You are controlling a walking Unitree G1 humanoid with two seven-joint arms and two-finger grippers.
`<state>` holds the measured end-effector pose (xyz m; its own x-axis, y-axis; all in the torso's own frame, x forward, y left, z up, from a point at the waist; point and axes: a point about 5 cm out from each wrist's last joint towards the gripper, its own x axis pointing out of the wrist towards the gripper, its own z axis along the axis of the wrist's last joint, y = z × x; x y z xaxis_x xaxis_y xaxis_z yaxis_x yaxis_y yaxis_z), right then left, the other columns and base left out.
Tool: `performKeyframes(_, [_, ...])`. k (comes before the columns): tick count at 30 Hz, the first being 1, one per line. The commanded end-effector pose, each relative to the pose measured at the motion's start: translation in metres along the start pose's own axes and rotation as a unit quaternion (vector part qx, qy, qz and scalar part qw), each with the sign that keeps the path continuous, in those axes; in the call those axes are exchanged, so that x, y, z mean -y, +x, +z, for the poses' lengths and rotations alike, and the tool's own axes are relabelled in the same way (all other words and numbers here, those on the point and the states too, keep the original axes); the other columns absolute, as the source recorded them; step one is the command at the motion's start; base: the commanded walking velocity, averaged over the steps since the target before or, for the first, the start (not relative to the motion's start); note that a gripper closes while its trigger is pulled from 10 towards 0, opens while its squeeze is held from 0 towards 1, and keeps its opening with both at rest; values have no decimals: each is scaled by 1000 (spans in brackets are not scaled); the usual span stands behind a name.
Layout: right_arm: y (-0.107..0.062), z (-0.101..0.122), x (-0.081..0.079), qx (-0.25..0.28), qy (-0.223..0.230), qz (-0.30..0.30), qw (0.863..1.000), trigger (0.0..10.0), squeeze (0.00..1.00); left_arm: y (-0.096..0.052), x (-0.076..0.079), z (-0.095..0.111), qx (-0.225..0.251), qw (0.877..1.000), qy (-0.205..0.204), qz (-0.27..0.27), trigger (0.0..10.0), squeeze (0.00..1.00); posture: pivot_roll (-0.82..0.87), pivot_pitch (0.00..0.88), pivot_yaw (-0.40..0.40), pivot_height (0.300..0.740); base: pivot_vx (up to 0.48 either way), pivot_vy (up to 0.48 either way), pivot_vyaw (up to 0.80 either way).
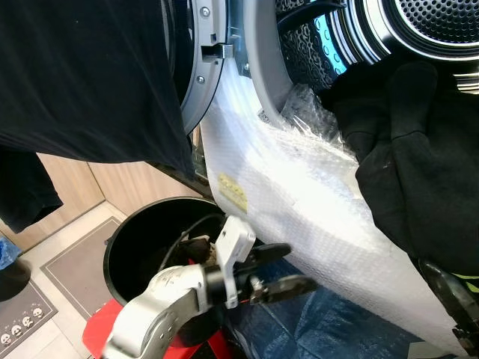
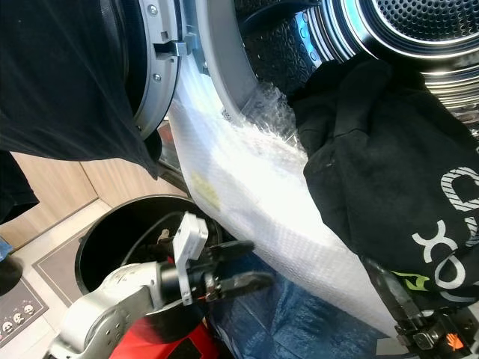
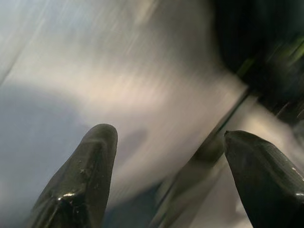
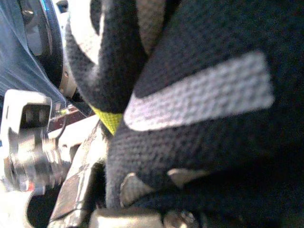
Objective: Clothes washing
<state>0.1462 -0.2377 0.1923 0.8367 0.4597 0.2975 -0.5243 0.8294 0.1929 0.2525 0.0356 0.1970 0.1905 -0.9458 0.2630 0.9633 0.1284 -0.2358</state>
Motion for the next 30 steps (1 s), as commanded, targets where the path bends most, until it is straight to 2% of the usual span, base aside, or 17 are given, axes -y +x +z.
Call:
performKeyframes(1, [-2,-4,0,-13,7,-1,1000,10000,1000,3,6,8,15,999,-12,-33,10000,1000,14,92,-3,740,0,0,0])
performKeyframes(3, [0,-5,-2,-10,12,5,1000,10000,1000,8,16,15,37,995,-41,-88,10000,1000,8,89,-4,740,0,0,0])
performKeyframes(5, [2,-6,-3,-7,18,8,1000,10000,1000,14,18,20,66,990,-66,-107,10000,1000,12,88,-10,740,0,0,0])
performKeyframes(9, [4,-9,-4,-10,22,14,1000,10000,1000,17,19,21,67,987,-72,-126,10000,1000,13,86,-14,740,0,0,0])
performKeyframes(10, [7,-9,-5,-6,26,20,999,10000,1000,26,20,24,76,984,-79,-141,10000,1000,10,82,-14,740,0,0,0])
performKeyframes(12, [9,-10,-5,-4,28,25,999,10000,1000,33,22,26,83,981,-86,-153,10000,1000,11,81,-14,740,0,0,0])
performKeyframes(16, [11,-11,-7,-4,32,33,999,10000,1000,44,17,29,84,983,-91,-137,10000,1000,6,80,-13,740,0,0,0])
performKeyframes(18, [12,-11,-8,-4,33,34,999,10000,1000,55,10,30,85,987,-89,-103,10000,1000,5,80,-15,740,0,0,0])
performKeyframes(26, [12,-11,-8,-4,33,34,999,10000,1000,57,9,30,85,987,-90,-101,10000,1000,5,80,-15,740,0,0,0])
performKeyframes(27, [16,-12,-10,0,37,43,998,10000,1000,71,10,27,77,986,-106,-105,10000,0,1,82,-14,740,0,0,0])
performKeyframes(28, [22,-13,-12,4,43,56,998,10000,1000,89,15,22,64,984,-125,-113,10000,0,1,82,-14,740,0,0,0])
performKeyframes(30, [23,-13,-13,3,44,60,997,10000,1000,94,18,21,59,982,-129,-123,10000,0,1,82,-14,740,0,0,0])
